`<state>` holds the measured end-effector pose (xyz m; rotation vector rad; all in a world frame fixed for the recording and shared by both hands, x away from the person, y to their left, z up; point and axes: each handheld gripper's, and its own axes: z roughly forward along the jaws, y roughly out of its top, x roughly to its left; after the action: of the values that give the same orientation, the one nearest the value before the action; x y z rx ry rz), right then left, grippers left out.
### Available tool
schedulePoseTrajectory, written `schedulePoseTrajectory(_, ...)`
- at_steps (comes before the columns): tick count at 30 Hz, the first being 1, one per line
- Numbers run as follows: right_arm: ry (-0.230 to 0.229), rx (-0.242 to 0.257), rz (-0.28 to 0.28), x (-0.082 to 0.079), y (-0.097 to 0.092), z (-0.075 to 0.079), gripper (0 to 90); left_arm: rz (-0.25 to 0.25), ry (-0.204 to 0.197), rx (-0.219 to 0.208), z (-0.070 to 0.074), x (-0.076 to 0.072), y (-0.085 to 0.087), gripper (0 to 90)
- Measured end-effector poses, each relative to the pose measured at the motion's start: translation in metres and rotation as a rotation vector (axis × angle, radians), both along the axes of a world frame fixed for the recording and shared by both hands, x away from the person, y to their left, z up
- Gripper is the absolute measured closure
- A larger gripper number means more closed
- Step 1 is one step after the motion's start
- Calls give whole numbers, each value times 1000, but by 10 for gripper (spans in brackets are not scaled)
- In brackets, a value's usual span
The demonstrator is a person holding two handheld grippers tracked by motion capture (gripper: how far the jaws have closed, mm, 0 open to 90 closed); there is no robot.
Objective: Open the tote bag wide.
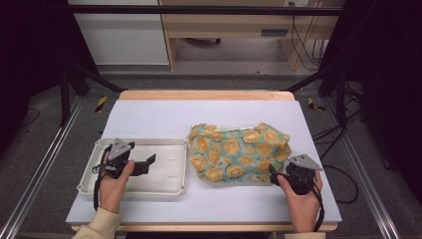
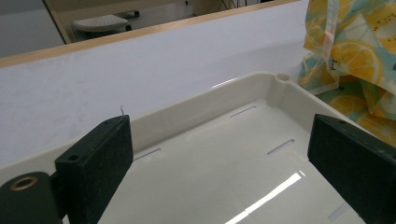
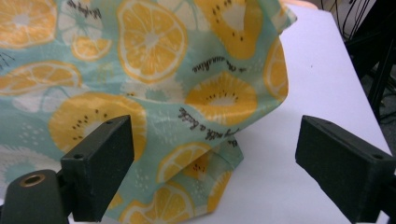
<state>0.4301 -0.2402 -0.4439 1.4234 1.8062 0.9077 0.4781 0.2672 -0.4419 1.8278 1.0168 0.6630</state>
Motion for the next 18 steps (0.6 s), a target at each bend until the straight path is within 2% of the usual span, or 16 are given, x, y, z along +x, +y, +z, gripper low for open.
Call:
schedulePoseTrajectory(2,-19,-8,4,-1,1,4,120,8,-5,20,-1,0,0,71)
schedulePoseTrajectory(5,-42,-21,22,1,4,10,127,13,-9,21,-1,0,-1,71)
schedulePoseTrajectory(6,-43,-27,54,8,4,19,135,8,-14,15,0,0,-1,71)
schedulePoseTrajectory(9,-54,-25,65,17,4,34,186,5,-16,23,0,-1,-2,71)
schedulePoseTrajectory(11,-53,-27,73,21,5,37,190,4,-15,24,0,-1,-2,72)
schedulePoseTrajectory(12,-38,-34,95,30,6,46,200,-2,-15,23,0,-1,-3,72)
schedulePoseTrajectory(14,-27,-29,97,40,7,57,197,-7,-16,27,1,-2,-4,73)
schedulePoseTrajectory(16,-26,-24,104,47,8,63,188,-11,-17,29,1,-2,-5,73)
schedulePoseTrajectory(18,-17,-43,107,59,9,68,157,-16,-15,33,0,-2,-6,73)
